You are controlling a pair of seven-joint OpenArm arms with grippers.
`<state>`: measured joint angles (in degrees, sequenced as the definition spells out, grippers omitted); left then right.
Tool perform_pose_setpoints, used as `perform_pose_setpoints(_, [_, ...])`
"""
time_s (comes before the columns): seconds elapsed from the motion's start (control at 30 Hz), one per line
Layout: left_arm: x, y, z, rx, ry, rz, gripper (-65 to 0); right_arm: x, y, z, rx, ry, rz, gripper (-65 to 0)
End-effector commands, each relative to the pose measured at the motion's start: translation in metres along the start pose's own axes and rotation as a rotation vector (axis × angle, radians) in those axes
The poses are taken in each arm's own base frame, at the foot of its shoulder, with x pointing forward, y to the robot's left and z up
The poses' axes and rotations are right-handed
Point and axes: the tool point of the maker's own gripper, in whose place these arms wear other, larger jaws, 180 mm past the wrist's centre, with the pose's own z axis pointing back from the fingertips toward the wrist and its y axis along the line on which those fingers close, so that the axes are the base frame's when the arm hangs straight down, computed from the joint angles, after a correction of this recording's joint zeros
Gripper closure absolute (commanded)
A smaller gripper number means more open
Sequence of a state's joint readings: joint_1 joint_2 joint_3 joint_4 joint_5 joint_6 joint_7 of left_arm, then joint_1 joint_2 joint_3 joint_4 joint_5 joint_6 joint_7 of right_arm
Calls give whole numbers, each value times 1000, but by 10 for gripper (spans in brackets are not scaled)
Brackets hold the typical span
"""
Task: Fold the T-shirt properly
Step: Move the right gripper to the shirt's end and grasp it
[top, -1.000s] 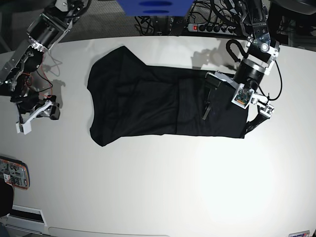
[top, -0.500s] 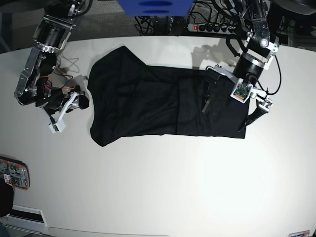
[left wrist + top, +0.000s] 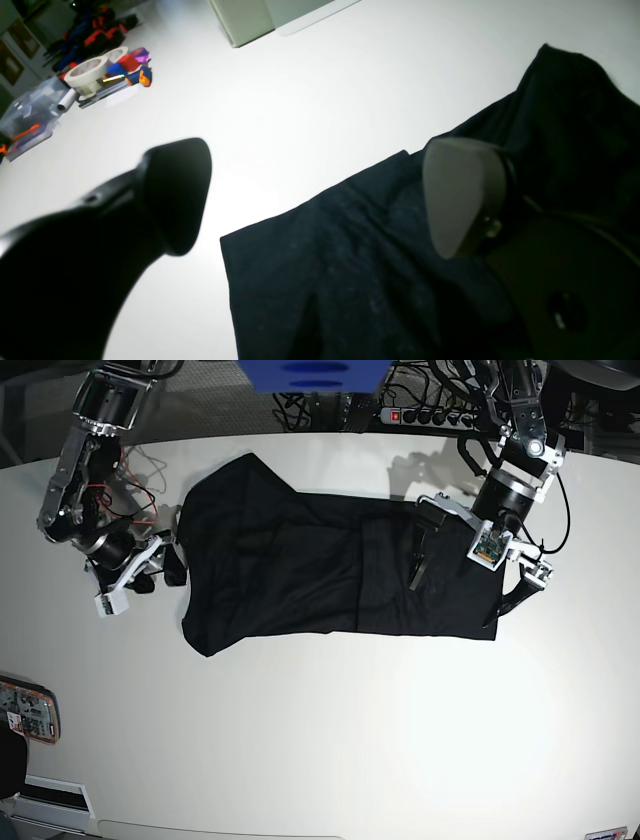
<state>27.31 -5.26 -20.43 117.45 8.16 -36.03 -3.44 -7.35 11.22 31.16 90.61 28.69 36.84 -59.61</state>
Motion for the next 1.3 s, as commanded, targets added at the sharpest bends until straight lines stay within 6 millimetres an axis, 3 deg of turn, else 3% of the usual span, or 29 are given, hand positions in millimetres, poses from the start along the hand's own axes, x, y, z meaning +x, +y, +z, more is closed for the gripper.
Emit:
perform_pose_setpoints(0.0, [15, 3, 1, 9, -58, 2, -647, 17, -4, 8, -11, -65, 20, -382])
perform_pose_setpoints(0.23, [15, 2, 1, 10, -58, 3, -647, 13, -10, 9, -41, -134, -91, -382])
perform_pose_setpoints(0.6, [15, 2, 1, 10, -58, 3, -647, -24, -27, -5, -83, -64, -288, -382])
perform_pose_setpoints(0.83, [15, 2, 1, 10, -58, 3, -647, -54, -4, -20, -19, 33, -372, -382])
perform_pose_setpoints(1.27, [15, 2, 1, 10, -58, 3, -647, -62, 2, -26, -31, 73, -441, -382])
